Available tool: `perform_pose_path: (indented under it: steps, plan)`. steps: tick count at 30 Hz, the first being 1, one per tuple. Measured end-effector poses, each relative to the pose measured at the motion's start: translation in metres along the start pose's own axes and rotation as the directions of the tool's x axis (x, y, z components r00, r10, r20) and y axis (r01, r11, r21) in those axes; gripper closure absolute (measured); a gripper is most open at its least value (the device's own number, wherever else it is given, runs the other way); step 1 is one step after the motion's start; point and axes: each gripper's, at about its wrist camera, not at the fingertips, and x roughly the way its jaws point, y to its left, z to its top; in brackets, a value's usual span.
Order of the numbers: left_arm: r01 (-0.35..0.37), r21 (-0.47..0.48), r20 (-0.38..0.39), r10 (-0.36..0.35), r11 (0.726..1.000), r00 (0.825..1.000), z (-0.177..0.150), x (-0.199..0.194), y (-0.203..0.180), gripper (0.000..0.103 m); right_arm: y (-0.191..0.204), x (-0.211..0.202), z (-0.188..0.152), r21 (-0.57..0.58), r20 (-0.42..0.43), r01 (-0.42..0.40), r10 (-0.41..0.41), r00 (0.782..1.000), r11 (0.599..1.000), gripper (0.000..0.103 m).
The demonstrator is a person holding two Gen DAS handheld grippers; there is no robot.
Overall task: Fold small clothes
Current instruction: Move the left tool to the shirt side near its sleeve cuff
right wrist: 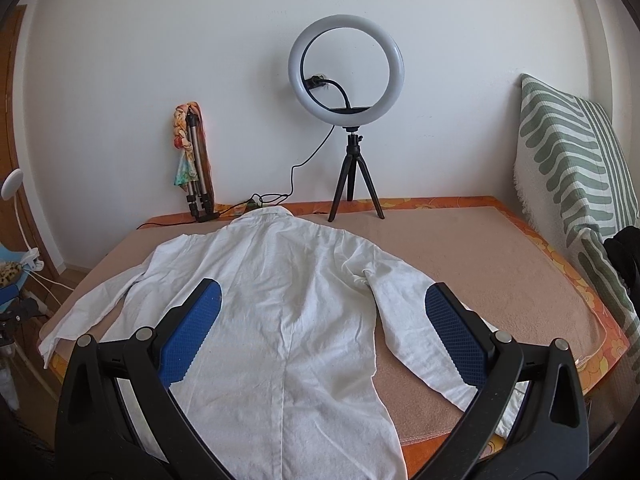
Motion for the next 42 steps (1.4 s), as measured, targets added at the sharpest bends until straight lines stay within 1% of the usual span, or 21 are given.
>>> perform_pose_path:
  steps: [2,3,4,6,8,9,12,14,16,17,19,21,24,26,27,30,32,34,36,38,42]
  plan:
    - [0.019,-0.036,0.008,-0.019,0.999,1.0,0.0,-0.002,0.022,0.007,0.008,0.005,0.001,-0.006,-0.016,-0.03,0.03,0.999,1.0,0.0]
    - [0.015,-0.056,0.001,-0.015,0.998,1.0,0.0,-0.002,0.033,0.009,0.014,0.009,0.001,-0.01,-0.027,-0.049,0.048,0.998,0.999,0.0]
    - [0.004,-0.077,-0.009,-0.005,0.997,1.0,0.001,-0.002,0.045,0.011,0.02,0.013,0.0,-0.012,-0.04,-0.063,0.063,0.997,0.998,0.0]
    - [-0.015,-0.109,-0.024,0.012,0.994,1.0,0.0,-0.002,0.068,0.022,0.03,0.02,0.0,-0.012,-0.065,-0.103,0.102,0.993,0.995,0.0]
    - [-0.037,-0.15,-0.045,0.03,0.988,0.999,-0.002,-0.002,0.09,0.024,0.04,0.026,0.0,-0.01,-0.088,-0.14,0.139,0.986,0.99,0.0]
    - [-0.047,-0.166,-0.053,0.039,0.985,0.998,-0.003,-0.002,0.101,0.029,0.046,0.029,0.0,-0.009,-0.092,-0.161,0.159,0.983,0.987,0.0]
    - [-0.081,-0.203,-0.081,0.066,0.976,0.995,-0.009,0.0,0.126,0.037,0.063,0.033,0.0,-0.017,-0.078,-0.222,0.22,0.972,0.975,0.0]
    - [-0.104,-0.231,-0.1,0.082,0.967,0.992,-0.015,0.002,0.144,0.04,0.075,0.035,0.002,-0.029,-0.077,-0.257,0.255,0.964,0.966,0.0]
    - [-0.112,-0.26,-0.123,0.082,0.959,0.989,-0.022,0.005,0.158,0.044,0.09,0.041,0.006,-0.048,-0.091,-0.289,0.284,0.954,0.956,0.0]
    - [-0.11,-0.272,-0.137,0.075,0.956,0.988,-0.026,0.008,0.164,0.049,0.098,0.044,0.008,-0.057,-0.098,-0.299,0.293,0.951,0.952,0.0]
    - [-0.11,-0.282,-0.163,0.065,0.953,0.985,-0.033,0.012,0.171,0.054,0.113,0.052,0.014,-0.066,-0.12,-0.326,0.317,0.941,0.943,0.0]
    - [-0.106,-0.265,-0.178,0.06,0.958,0.982,-0.04,0.014,0.172,0.06,0.129,0.062,0.019,-0.074,-0.156,-0.356,0.341,0.927,0.932,0.0]
    - [-0.085,-0.213,-0.209,0.039,0.973,0.977,-0.049,0.019,0.169,0.06,0.157,0.083,0.025,-0.092,-0.215,-0.383,0.357,0.909,0.919,0.0]
    - [-0.075,-0.192,-0.234,0.029,0.979,0.972,-0.054,0.027,0.169,0.06,0.175,0.098,0.028,-0.092,-0.257,-0.404,0.37,0.893,0.91,0.0]
    - [-0.075,-0.196,-0.245,0.025,0.978,0.969,-0.057,0.032,0.173,0.06,0.183,0.107,0.031,-0.084,-0.283,-0.417,0.379,0.881,0.905,0.0]
    - [-0.064,-0.21,-0.287,0.001,0.976,0.958,-0.062,0.044,0.184,0.064,0.207,0.132,0.035,-0.04,-0.363,-0.457,0.413,0.835,0.888,0.0]
    - [-0.086,-0.2,-0.303,0.022,0.976,0.953,-0.063,0.049,0.193,0.064,0.223,0.148,0.037,-0.005,-0.406,-0.479,0.436,0.803,0.878,0.0]
    - [-0.087,-0.2,-0.322,0.018,0.976,0.947,-0.064,0.055,0.203,0.064,0.235,0.163,0.038,0.027,-0.433,-0.491,0.453,0.779,0.871,0.0]
    - [-0.108,-0.203,-0.343,0.032,0.973,0.939,-0.068,0.063,0.215,0.064,0.248,0.176,0.037,0.044,-0.455,-0.497,0.46,0.762,0.867,0.0]
    - [-0.121,-0.212,-0.373,0.034,0.97,0.927,-0.076,0.073,0.226,0.064,0.261,0.186,0.034,0.041,-0.481,-0.506,0.461,0.746,0.862,0.002]
    - [-0.094,-0.244,-0.423,-0.019,0.965,0.906,-0.089,0.088,0.235,0.064,0.287,0.202,0.026,0.012,-0.532,-0.511,0.438,0.724,0.86,0.003]
